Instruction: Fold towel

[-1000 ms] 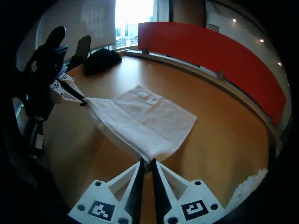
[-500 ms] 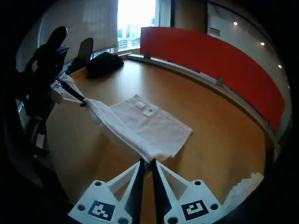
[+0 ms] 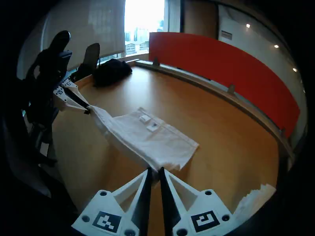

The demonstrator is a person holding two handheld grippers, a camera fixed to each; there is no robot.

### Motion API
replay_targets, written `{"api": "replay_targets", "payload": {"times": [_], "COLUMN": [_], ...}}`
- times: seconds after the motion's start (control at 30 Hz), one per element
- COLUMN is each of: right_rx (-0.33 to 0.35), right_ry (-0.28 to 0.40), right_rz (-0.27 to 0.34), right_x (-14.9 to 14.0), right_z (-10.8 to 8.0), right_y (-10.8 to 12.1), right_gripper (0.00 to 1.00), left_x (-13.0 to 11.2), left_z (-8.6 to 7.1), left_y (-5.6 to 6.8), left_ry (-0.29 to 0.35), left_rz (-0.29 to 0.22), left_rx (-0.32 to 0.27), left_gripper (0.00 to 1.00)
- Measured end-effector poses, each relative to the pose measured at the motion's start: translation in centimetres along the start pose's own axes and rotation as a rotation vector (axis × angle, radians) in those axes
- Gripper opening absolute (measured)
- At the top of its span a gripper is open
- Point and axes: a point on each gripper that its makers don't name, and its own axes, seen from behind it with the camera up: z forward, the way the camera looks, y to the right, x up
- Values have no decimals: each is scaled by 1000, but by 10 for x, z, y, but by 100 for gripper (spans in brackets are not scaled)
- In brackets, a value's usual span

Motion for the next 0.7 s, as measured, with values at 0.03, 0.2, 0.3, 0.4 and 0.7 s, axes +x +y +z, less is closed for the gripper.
{"api": "replay_targets", "payload": {"times": [0.03,0.2,0.3,0.4,0.7], "right_rx": [-1,-5,-3,-2,4], "right_ry": [0,3,4,3,6], "right_rz": [-2,-7,-8,-14,-13], "right_x": [0,3,5,7,11], "right_z": [-1,-7,-11,-13,-23], "right_y": [0,-1,-2,-3,-7], "right_gripper": [14,14,14,14,14], "left_x": [0,4,6,9,13], "left_z": [-1,-7,-10,-14,-23], "left_y": [0,3,4,5,9], "left_ry": [1,4,6,7,10], "left_rz": [-1,-3,-5,-9,-16], "left_rx": [-1,-7,-13,-20,-28], "left_gripper": [16,16,16,16,16]}}
